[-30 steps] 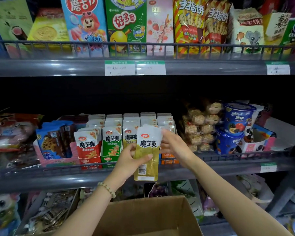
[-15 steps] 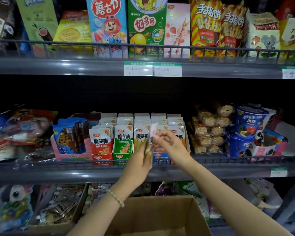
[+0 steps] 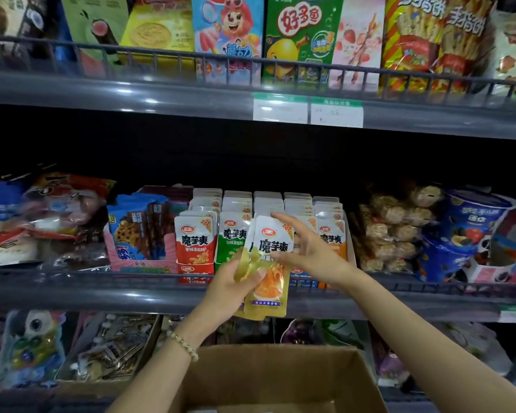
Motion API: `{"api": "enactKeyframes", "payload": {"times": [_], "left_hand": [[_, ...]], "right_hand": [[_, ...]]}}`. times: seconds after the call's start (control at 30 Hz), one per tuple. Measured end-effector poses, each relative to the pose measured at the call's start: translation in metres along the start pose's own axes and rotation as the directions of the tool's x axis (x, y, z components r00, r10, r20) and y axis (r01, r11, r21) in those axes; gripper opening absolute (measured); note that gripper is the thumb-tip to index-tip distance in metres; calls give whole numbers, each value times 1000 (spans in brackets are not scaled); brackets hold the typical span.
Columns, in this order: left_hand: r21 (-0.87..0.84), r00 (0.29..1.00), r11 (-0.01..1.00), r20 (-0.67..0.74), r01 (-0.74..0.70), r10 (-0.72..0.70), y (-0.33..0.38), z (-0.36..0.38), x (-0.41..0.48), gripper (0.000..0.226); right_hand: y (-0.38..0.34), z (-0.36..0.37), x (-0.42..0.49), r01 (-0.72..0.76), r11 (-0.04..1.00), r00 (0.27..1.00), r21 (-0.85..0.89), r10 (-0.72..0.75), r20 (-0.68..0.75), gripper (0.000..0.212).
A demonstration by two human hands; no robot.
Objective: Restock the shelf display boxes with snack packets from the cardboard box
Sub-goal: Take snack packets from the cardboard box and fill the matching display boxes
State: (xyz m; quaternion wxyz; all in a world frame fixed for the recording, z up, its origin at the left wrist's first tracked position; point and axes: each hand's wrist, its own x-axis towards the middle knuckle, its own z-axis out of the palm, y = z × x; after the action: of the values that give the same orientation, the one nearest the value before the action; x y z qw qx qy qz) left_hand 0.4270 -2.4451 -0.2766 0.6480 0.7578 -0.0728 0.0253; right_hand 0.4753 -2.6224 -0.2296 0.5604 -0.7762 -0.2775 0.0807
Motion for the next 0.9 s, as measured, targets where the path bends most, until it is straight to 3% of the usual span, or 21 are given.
{"api": "enactKeyframes", "payload": {"times": [0.13, 0.23, 0.33, 0.43, 0.6, 0.77, 0.9], "left_hand": [[48, 992, 999, 127, 10, -16, -7, -4, 8, 33], [223, 992, 974, 129, -45, 17, -6, -6, 16, 33], [586, 983, 790, 74, -181, 170, -14, -17, 29, 45], [724, 976, 657, 116, -211, 186, -25, -22, 38, 49], [738, 977, 643, 110, -203, 182, -35, -20, 48, 30], [730, 964, 647, 60, -220, 260, -39, -17, 53, 20], [732, 961, 645, 50, -221, 273, -40, -16, 53, 18]], "right_hand": [[6, 1, 10, -29, 999, 999, 44, 30, -19, 65], [6, -9, 20, 7, 999, 988, 47, 1, -156, 62], [3, -31, 34, 86, 991, 909, 98, -37, -414, 61], [4, -46, 51, 143, 986, 857, 89, -78, -509, 61], [12, -37, 77, 80, 992, 888, -95, -114, -446, 58], [22, -27, 89, 31, 974, 961, -224, -90, -262, 59], [50, -26, 85, -47, 762, 987, -646, -66, -149, 65]]}}
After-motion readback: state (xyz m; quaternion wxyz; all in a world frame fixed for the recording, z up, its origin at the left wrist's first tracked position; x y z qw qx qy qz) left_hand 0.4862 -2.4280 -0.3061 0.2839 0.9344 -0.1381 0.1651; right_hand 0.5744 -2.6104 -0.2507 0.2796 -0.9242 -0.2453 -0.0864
